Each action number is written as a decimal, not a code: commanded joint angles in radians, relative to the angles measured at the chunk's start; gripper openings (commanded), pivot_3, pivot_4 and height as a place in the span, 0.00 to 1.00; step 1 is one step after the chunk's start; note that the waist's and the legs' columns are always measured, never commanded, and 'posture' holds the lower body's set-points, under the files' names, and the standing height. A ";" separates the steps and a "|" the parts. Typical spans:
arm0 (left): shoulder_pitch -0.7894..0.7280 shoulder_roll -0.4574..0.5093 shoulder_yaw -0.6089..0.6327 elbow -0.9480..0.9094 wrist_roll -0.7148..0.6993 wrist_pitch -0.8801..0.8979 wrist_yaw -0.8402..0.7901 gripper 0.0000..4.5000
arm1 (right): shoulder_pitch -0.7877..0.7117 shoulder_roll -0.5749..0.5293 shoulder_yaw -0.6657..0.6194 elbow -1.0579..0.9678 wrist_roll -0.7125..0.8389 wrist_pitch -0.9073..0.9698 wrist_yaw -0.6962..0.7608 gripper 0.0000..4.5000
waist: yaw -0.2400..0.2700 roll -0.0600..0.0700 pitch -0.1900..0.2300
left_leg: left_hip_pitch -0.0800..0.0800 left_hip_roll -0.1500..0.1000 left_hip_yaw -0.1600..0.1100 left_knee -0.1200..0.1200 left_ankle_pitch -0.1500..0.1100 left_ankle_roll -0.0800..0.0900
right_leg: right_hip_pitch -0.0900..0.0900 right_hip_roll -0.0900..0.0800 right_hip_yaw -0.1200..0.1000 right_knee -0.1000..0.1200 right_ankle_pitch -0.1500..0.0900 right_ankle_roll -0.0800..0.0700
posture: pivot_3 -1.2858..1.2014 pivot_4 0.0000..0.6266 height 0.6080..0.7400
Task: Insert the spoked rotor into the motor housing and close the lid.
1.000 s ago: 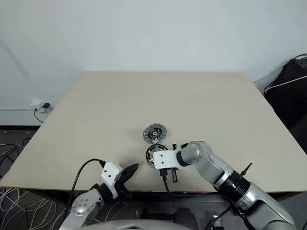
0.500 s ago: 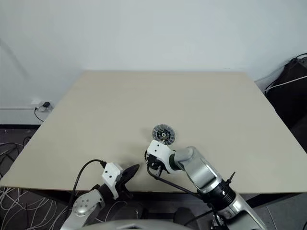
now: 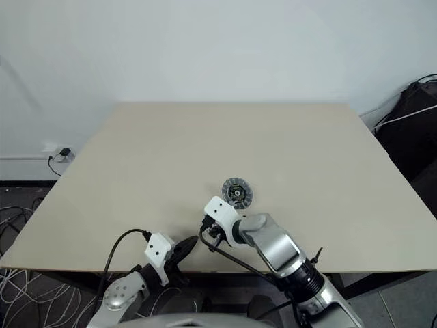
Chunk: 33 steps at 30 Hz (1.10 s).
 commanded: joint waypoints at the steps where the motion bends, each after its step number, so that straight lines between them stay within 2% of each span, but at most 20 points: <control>1: -0.012 -0.004 -0.002 -0.005 0.002 -0.016 -0.004 0.00 | -0.028 -0.065 0.014 -0.042 -0.029 -0.114 0.005 0.21 | 0.000 0.000 0.000 | 0.000 0.000 0.000 0.000 0.000 0.000 | 0.000 0.000 0.000 0.000 0.000 0.000 | 0.52 0.00 1.00; 2: -0.013 -0.003 -0.003 -0.005 0.002 -0.015 -0.005 0.00 | -0.031 -0.090 0.032 -0.049 -0.044 -0.155 0.006 0.31 | 0.000 0.000 0.000 | 0.000 0.000 0.000 0.000 0.000 0.000 | 0.000 0.000 0.000 0.000 0.000 0.000 | 0.52 0.00 1.00; 4: -0.016 -0.004 -0.004 -0.004 0.002 -0.014 -0.006 0.00 | -0.036 -0.137 0.060 -0.056 -0.066 -0.241 0.023 0.42 | 0.000 0.000 0.001 | 0.000 0.000 0.000 0.000 0.000 0.000 | 0.000 0.000 0.000 -0.001 0.000 0.000 | 0.52 0.00 1.00; 9: -0.018 -0.003 -0.005 -0.002 0.001 -0.012 -0.008 0.00 | -0.055 -0.251 0.118 -0.028 -0.142 -0.454 0.078 0.42 | 0.000 -0.002 0.002 | -0.001 0.000 0.000 0.000 0.000 0.000 | 0.000 0.001 0.000 -0.003 0.000 0.000 | 0.52 0.00 1.00; 15: -0.021 -0.004 -0.006 0.001 0.001 -0.010 -0.009 0.00 | -0.072 -0.319 0.136 0.007 -0.181 -0.606 0.172 0.42 | 0.001 -0.004 0.003 | -0.001 0.000 0.000 0.000 0.000 0.000 | 0.000 0.001 0.000 -0.003 0.000 0.000 | 0.52 0.00 1.00; 23: -0.021 -0.006 -0.004 0.003 0.000 -0.012 -0.006 0.00 | -0.045 -0.349 0.133 -0.015 -0.143 -0.593 0.331 0.42 | 0.003 -0.005 0.004 | -0.001 0.001 0.000 0.000 0.000 0.000 | 0.000 0.001 0.000 -0.003 0.000 0.000 | 0.52 0.00 1.00; 33: -0.026 -0.005 -0.006 0.006 -0.001 -0.011 -0.010 0.00 | -0.059 -0.335 0.097 0.043 -0.187 -0.627 0.315 0.42 | 0.008 -0.006 0.005 | -0.001 0.001 0.000 0.000 0.000 0.000 | 0.000 0.001 0.000 -0.003 0.000 0.000 | 0.52 0.00 1.00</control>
